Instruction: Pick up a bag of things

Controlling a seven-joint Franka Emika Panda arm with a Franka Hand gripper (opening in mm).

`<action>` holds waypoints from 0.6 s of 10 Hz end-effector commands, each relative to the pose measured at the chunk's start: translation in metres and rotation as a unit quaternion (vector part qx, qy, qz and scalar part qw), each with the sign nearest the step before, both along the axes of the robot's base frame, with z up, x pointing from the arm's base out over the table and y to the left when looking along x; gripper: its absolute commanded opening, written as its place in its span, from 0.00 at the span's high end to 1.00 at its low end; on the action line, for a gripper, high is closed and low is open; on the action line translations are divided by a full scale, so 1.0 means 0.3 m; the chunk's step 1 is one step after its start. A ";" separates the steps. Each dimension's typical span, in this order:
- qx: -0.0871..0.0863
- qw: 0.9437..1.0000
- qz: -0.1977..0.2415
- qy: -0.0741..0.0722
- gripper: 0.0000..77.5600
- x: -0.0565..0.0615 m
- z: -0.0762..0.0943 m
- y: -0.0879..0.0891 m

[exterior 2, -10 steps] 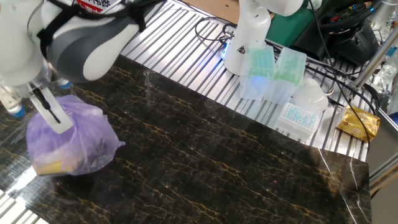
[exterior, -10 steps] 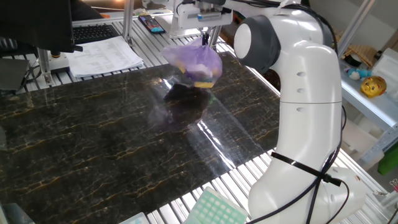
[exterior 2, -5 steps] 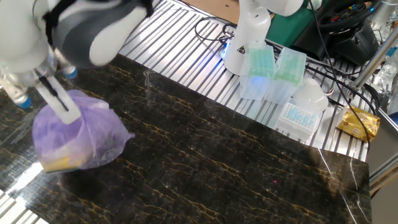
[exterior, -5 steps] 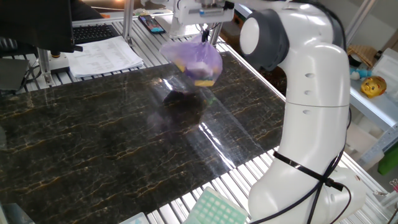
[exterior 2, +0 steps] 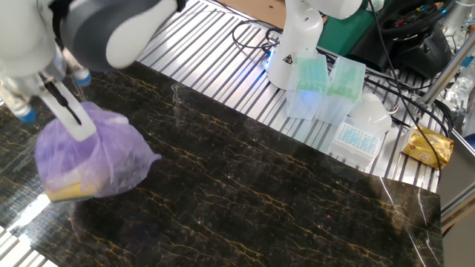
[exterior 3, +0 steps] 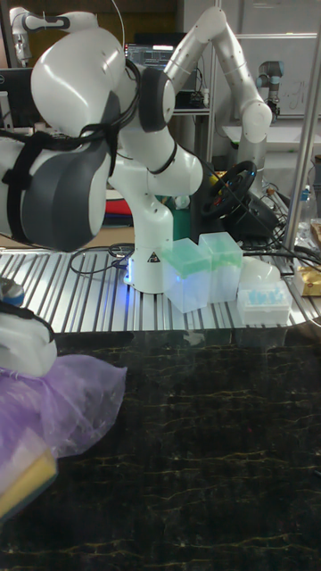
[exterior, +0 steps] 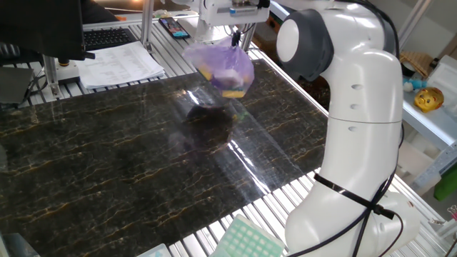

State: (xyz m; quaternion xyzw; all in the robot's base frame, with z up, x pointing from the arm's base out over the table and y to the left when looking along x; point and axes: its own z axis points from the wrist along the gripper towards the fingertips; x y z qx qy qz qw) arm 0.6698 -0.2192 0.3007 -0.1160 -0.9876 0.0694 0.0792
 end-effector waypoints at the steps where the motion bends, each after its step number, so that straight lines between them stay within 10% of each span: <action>1: -0.005 1.000 0.021 -0.005 0.99 0.021 0.163 -0.047; 5: 0.030 0.999 0.011 -0.016 0.99 0.030 0.145 -0.059; 6: 0.079 0.996 -0.007 -0.039 0.99 0.032 0.114 -0.071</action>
